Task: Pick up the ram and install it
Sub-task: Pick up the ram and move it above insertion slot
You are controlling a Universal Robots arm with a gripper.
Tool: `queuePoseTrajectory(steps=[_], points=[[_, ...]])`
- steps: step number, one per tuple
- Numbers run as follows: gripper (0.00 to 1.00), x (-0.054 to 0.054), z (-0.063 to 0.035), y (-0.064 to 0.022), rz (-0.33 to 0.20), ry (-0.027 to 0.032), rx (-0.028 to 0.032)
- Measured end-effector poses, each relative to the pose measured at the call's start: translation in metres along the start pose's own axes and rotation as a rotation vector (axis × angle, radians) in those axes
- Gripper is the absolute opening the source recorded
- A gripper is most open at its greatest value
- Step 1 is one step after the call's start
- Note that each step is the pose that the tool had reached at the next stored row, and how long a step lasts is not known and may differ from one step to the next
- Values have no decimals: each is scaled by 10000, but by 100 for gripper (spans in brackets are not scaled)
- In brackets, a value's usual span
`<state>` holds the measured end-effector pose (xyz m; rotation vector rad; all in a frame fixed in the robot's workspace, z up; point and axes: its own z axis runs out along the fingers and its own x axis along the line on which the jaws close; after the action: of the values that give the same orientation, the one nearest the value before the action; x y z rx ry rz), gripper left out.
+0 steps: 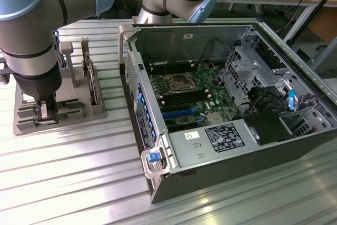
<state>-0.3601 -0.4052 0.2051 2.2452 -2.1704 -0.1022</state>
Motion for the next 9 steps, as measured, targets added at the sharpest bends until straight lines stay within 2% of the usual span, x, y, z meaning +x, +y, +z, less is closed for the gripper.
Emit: queuePoseTrajectory(steps=[8, 9], points=[[35, 0, 0, 0, 0, 0, 0], [22, 0, 0, 0, 1, -1, 0]])
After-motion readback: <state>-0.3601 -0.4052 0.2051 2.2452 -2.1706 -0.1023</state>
